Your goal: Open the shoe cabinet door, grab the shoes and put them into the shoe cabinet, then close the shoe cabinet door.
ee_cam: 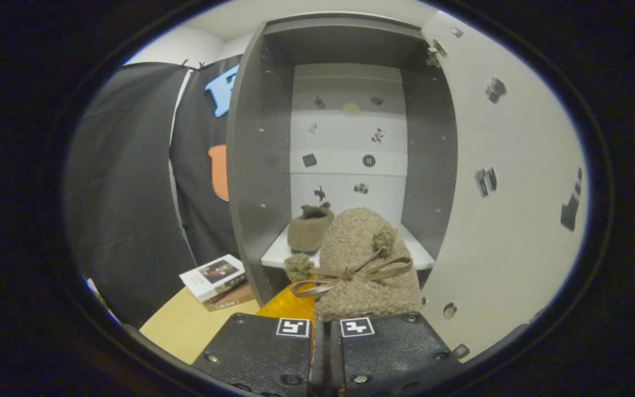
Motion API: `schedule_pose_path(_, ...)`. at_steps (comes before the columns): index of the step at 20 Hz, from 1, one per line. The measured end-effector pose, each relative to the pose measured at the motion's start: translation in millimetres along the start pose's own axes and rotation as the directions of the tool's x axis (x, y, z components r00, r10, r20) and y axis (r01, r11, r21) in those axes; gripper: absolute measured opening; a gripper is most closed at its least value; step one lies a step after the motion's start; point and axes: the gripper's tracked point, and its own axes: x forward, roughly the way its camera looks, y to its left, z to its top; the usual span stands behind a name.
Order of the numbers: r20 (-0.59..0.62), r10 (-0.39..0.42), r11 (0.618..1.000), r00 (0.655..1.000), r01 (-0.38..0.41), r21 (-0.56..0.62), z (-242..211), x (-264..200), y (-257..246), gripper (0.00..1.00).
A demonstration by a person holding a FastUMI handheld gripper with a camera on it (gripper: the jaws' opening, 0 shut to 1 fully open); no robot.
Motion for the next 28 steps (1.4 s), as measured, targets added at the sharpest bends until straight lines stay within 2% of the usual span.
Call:
schedule_pose_path(6, 0.037, -0.012, 1.0, 0.999, 0.012, -0.025, 66.2, 61.8, -3.3, 0.08)
schedule_pose_path(11, 0.007, -0.003, 0.999, 1.0, 0.003, -0.042, 84.1, 132.3, -14.4, 0.08)
schedule_pose_path(15, -0.042, -0.003, 1.0, 0.999, 0.002, -0.03, 74.0, 191.4, -32.8, 0.08)
schedule_pose_path(20, -0.142, 0.003, 0.999, 0.99, 0.004, 0.052, 31.9, 246.7, -56.4, 0.08)
schedule_pose_path(23, -0.225, -0.023, 0.997, 0.974, 0.04, 0.068, 3.0, 264.0, -67.0, 0.08)
schedule_pose_path(28, -0.338, 0.02, 0.986, 0.941, 0.038, 0.163, -18.2, 273.8, -68.9, 0.09)
